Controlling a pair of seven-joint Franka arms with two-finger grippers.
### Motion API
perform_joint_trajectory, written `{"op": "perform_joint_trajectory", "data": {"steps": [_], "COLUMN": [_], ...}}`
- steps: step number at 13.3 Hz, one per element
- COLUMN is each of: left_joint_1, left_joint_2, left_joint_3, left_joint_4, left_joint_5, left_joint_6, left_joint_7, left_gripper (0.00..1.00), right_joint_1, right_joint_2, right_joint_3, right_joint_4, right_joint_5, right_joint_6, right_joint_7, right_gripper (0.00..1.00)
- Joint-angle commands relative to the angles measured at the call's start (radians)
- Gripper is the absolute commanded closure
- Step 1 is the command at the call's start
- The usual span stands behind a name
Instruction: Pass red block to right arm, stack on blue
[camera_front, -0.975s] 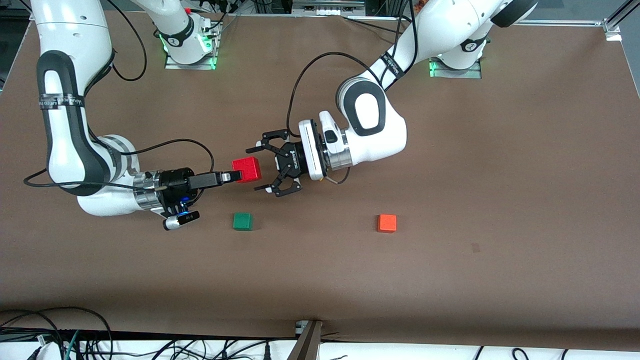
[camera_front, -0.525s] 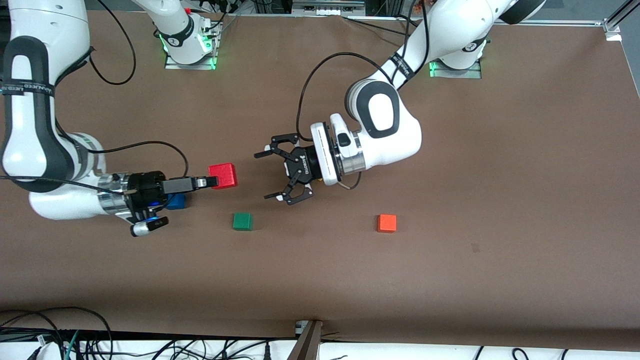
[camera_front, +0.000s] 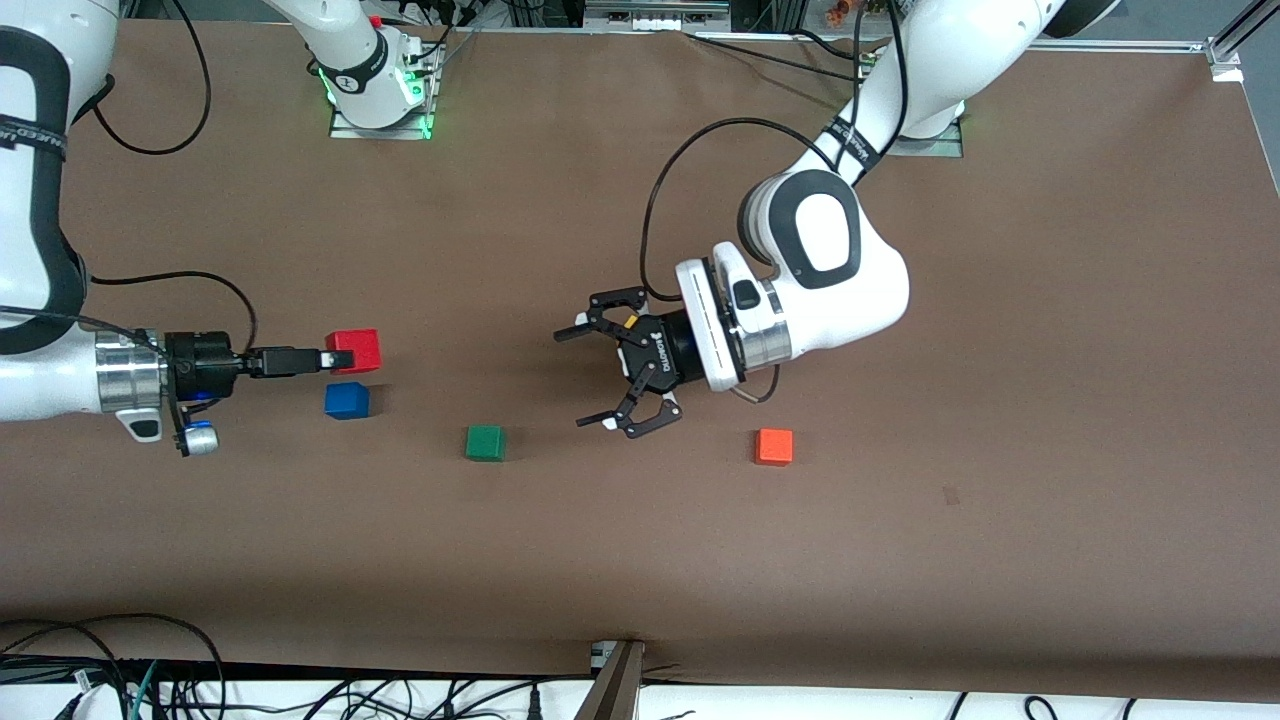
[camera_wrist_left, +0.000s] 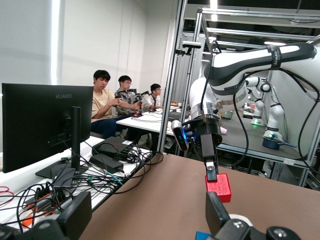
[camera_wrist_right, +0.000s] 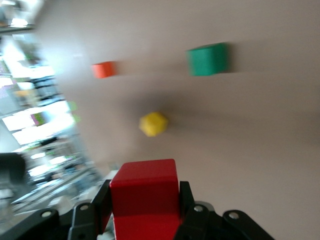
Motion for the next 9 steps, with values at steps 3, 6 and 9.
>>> {"op": "perform_joint_trajectory", "data": {"steps": [3, 6, 9], "left_joint_1": [0.056, 0.119, 0.179], "left_joint_2": [-0.051, -0.083, -0.116], "left_joint_3": [0.001, 0.004, 0.005], "left_joint_4": [-0.041, -0.036, -0.029], "left_joint_5": [0.283, 0.435, 0.628], "left_joint_6": [-0.124, -0.283, -0.480], "left_joint_7": [-0.289, -0.441, -0.651], "left_gripper": [0.00, 0.00, 0.00], "right_joint_1": [0.077, 0.124, 0.165], "right_joint_2": [-0.062, -0.071, -0.074], "right_joint_3": [0.001, 0.001, 0.002], "right_joint_4": [-0.022, -0.112, -0.266], "right_joint_5": [-0.373, -0.471, -0.522], "right_joint_6": [0.196, 0.327, 0.570], "right_joint_7": [0.033, 0.047, 0.046], "right_gripper": [1.00, 1.00, 1.00]}}
